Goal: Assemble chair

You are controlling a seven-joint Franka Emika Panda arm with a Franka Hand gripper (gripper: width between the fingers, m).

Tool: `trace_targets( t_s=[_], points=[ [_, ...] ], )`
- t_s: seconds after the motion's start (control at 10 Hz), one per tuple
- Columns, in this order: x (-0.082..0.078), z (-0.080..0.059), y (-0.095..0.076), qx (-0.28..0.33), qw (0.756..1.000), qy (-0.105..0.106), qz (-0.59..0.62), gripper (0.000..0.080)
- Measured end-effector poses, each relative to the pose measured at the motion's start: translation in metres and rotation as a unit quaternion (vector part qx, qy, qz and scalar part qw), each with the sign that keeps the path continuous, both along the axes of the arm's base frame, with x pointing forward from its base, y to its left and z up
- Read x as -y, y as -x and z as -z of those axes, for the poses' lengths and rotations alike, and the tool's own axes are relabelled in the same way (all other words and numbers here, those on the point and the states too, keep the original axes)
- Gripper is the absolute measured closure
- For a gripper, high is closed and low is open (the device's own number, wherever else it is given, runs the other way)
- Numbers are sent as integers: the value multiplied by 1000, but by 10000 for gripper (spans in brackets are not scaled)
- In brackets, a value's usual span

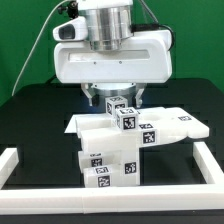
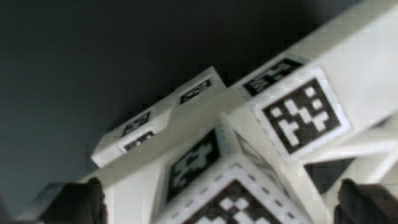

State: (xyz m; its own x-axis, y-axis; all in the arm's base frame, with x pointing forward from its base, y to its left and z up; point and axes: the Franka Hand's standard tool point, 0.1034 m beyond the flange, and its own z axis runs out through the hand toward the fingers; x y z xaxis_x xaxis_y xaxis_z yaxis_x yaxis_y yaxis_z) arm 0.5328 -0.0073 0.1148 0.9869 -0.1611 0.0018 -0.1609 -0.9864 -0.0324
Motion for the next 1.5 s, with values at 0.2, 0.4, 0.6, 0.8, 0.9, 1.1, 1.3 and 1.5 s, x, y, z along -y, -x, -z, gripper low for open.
trace_targets(
  t_s=[0.2, 0.4, 0.6, 0.8, 0.9, 1.1, 1.3, 1.5],
  points=[
    [-4, 1, 0, 4, 989, 3, -151, 151],
    [-4, 1, 0, 3, 992, 4, -123, 245],
    [-4, 1, 0, 2, 997, 3, -82, 464],
    [-4, 1, 0, 0, 1000, 3, -7, 517],
    [-4, 0, -2, 3, 999, 3, 43, 517],
    [-4, -1, -5, 12, 988, 4, 156, 517],
    [-1, 1, -5, 11, 964, -3, 265, 517],
    [4, 1, -6, 10, 939, -16, 344, 515]
  ],
)
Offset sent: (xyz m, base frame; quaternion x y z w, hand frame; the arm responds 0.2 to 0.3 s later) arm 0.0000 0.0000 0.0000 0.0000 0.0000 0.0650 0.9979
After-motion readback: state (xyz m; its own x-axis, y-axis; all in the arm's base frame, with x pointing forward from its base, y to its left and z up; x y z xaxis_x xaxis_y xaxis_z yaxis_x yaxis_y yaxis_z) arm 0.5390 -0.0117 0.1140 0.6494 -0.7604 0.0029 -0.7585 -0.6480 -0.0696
